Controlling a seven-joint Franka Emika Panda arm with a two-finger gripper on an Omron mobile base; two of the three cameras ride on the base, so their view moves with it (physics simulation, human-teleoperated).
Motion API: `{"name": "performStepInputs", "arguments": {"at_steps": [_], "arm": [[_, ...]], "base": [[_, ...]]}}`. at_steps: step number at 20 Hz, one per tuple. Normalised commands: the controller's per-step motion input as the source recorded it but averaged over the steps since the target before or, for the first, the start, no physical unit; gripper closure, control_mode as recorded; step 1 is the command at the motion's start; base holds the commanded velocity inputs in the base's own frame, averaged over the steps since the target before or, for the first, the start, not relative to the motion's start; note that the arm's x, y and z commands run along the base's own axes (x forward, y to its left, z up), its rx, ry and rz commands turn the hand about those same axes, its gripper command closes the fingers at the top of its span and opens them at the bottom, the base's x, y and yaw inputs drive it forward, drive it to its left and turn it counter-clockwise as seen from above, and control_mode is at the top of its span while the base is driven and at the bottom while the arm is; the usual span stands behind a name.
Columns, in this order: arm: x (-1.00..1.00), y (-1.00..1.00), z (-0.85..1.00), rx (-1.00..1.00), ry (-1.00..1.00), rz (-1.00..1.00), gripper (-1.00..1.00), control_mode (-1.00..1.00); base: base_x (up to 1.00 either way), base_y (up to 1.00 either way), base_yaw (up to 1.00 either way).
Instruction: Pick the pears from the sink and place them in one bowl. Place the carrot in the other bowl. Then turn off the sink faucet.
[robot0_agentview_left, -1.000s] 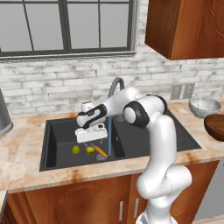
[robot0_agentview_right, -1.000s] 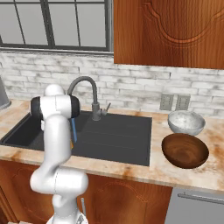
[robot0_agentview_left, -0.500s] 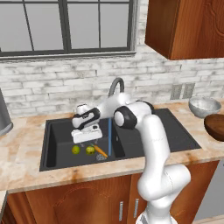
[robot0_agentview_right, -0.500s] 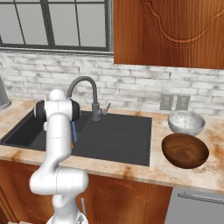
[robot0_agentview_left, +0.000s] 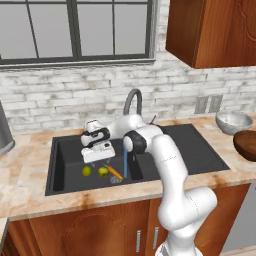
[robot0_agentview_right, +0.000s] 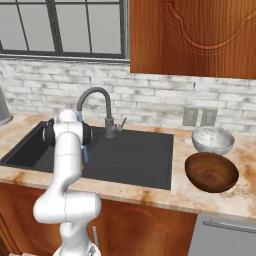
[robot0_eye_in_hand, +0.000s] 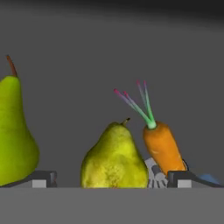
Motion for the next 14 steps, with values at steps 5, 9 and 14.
{"name": "performStepInputs", "arguments": {"at_steps": [5, 9, 14], "arm": [[0.47, 0.0, -0.21, 0.0, 0.01, 0.0, -1.0, -1.0], [0.01, 0.0, -0.02, 0.0, 0.0, 0.0, -1.0, -1.0], [0.0, 0.1, -0.46, 0.01, 0.09, 0.0, -1.0, -1.0]], "base": [[0.0, 0.0, 0.0], [0.0, 0.0, 0.0], [0.0, 0.0, 0.0]]}}
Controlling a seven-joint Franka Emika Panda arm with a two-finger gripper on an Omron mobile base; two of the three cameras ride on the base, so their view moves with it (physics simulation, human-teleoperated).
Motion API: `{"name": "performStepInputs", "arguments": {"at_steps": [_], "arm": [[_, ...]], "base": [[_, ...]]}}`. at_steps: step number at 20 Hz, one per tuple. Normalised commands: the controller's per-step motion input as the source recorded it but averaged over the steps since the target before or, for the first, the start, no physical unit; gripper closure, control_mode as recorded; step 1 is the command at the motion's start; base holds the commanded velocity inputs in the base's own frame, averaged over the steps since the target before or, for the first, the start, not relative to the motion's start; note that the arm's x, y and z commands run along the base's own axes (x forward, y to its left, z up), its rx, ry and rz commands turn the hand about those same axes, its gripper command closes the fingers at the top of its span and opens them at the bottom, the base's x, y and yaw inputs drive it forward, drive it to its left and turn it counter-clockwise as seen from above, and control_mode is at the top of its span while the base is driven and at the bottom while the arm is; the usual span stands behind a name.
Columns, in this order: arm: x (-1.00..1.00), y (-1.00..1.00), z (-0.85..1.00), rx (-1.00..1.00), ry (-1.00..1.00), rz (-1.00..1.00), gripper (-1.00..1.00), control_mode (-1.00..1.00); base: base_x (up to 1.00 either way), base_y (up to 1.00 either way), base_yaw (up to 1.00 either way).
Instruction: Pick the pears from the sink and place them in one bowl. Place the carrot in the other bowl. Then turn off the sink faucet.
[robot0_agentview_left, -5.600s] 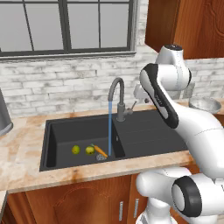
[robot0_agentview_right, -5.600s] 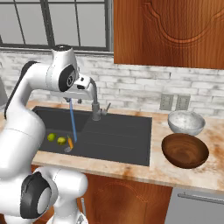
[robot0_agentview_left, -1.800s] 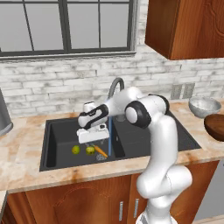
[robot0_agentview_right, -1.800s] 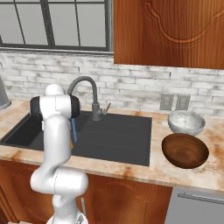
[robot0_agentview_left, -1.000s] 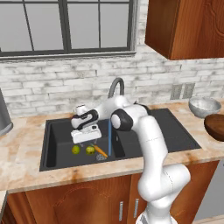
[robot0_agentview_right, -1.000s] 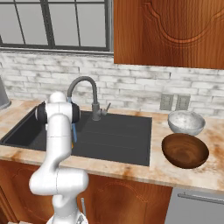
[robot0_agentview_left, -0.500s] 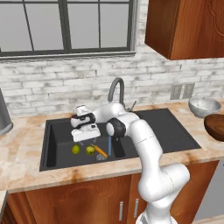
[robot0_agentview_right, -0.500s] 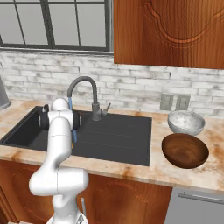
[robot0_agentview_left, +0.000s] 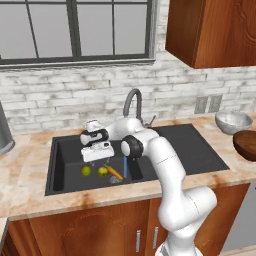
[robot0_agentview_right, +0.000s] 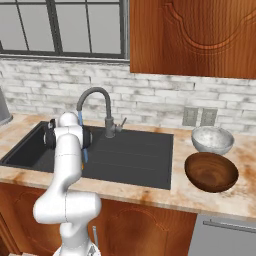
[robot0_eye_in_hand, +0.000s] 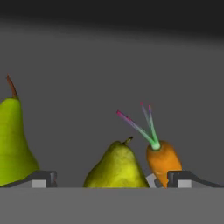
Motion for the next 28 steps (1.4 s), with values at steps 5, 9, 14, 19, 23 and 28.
{"name": "performStepInputs", "arguments": {"at_steps": [5, 9, 14, 19, 23, 28], "arm": [[-0.2, 0.09, -0.67, 0.06, 0.12, 0.0, -1.0, -1.0], [-0.55, 0.02, -0.71, 0.0, 0.17, 0.0, -1.0, -1.0], [-0.16, 0.0, -0.27, 0.0, 0.05, 0.0, -1.0, -1.0], [-0.44, 0.06, -0.33, 0.0, 0.11, 0.0, -1.0, -1.0], [-0.41, 0.24, -0.44, 0.02, 0.17, -0.01, 1.0, -1.0], [-0.08, 0.0, 0.5, 0.06, -0.01, -0.04, 1.0, -1.0]], "base": [[0.0, 0.0, 0.0], [0.0, 0.0, 0.0], [0.0, 0.0, 0.0], [0.0, 0.0, 0.0], [0.0, 0.0, 0.0], [0.0, 0.0, 0.0]]}}
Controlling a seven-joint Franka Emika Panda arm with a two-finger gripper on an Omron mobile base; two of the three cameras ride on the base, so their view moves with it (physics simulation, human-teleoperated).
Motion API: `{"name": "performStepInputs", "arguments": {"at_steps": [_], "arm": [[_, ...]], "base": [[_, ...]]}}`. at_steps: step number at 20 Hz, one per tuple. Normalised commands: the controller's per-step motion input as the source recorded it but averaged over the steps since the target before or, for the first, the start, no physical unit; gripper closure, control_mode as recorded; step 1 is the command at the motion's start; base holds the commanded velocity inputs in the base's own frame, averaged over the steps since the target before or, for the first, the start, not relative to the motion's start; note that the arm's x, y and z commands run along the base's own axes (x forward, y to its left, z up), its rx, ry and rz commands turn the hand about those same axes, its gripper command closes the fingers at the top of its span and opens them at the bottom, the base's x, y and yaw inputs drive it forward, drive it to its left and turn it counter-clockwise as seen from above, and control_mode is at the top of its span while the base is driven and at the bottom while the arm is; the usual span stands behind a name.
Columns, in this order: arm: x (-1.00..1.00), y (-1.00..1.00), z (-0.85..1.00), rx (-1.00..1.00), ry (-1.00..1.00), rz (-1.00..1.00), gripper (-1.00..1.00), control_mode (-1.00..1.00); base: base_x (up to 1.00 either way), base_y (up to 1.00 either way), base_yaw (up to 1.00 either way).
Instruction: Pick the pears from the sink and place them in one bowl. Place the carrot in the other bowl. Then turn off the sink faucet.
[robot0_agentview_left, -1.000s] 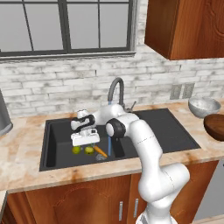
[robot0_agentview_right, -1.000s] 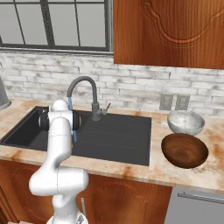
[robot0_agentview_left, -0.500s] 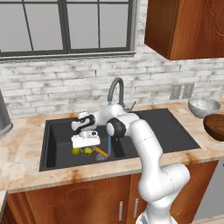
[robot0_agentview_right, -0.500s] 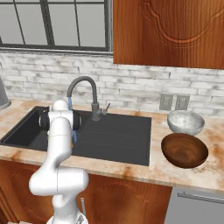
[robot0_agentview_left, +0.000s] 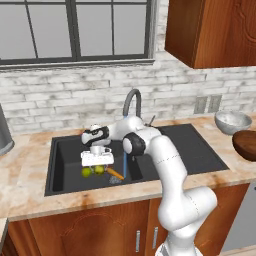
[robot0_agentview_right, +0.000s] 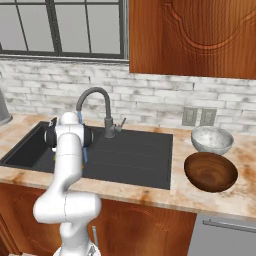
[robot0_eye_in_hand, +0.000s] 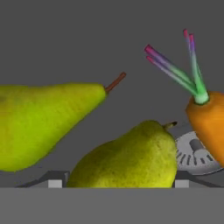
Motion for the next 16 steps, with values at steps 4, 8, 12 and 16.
{"name": "performStepInputs", "arguments": {"at_steps": [4, 8, 12, 16], "arm": [[-0.82, -0.04, 0.88, 0.02, -0.16, -0.12, 1.0, -1.0], [-1.0, -0.01, 1.0, -0.03, -0.41, -0.1, 1.0, -1.0], [-0.94, -0.29, 1.0, -0.04, -0.44, -0.12, 1.0, -1.0], [-0.69, -0.75, 1.0, -0.05, -0.44, -0.14, 1.0, -1.0]], "base": [[0.0, 0.0, 0.0], [0.0, 0.0, 0.0], [0.0, 0.0, 0.0], [0.0, 0.0, 0.0]]}}
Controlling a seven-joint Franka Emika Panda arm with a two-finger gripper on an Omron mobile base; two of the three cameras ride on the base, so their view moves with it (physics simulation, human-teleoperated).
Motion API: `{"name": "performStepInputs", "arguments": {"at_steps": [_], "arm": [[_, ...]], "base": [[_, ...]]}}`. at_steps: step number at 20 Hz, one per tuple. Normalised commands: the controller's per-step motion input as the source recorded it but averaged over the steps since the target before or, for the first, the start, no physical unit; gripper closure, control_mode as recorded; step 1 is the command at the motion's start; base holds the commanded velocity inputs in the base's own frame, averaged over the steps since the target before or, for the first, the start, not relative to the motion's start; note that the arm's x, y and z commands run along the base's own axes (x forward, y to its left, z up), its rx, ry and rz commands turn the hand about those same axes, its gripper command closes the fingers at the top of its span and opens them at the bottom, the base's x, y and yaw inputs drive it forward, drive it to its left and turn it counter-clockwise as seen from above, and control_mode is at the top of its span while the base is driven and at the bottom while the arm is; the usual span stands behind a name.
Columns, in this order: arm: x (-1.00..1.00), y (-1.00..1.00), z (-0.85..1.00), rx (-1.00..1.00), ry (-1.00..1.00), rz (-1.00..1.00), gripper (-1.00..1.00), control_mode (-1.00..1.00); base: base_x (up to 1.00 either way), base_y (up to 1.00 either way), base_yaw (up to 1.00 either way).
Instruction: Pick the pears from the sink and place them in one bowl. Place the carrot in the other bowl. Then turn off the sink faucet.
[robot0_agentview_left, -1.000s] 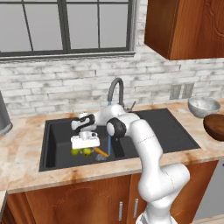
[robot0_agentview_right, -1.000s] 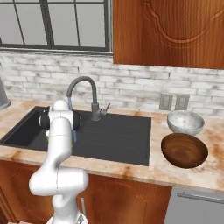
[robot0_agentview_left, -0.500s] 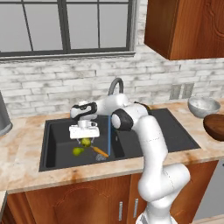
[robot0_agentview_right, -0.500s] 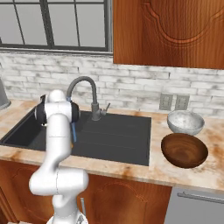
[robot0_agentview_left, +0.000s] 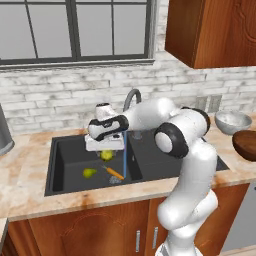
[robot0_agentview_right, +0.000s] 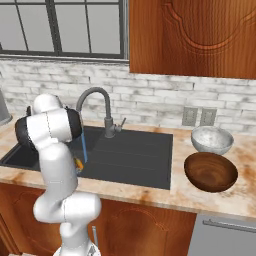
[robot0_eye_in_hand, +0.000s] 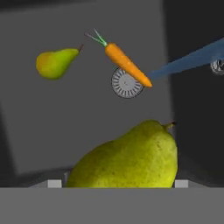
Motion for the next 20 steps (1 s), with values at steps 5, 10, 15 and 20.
{"name": "performStepInputs", "arguments": {"at_steps": [5, 10, 15, 20], "arm": [[-0.61, -0.72, 1.0, -0.05, -0.43, -0.16, 1.0, -1.0], [-0.5, -0.6, 1.0, -0.06, -0.41, -0.17, 1.0, -1.0], [-0.15, -0.94, 0.96, -0.02, -0.3, -0.14, 1.0, -1.0], [0.0, -1.0, 0.88, 0.0, -0.2, -0.1, 1.0, -1.0]], "base": [[0.0, 0.0, 0.0], [0.0, 0.0, 0.0], [0.0, 0.0, 0.0], [0.0, 0.0, 0.0]]}}
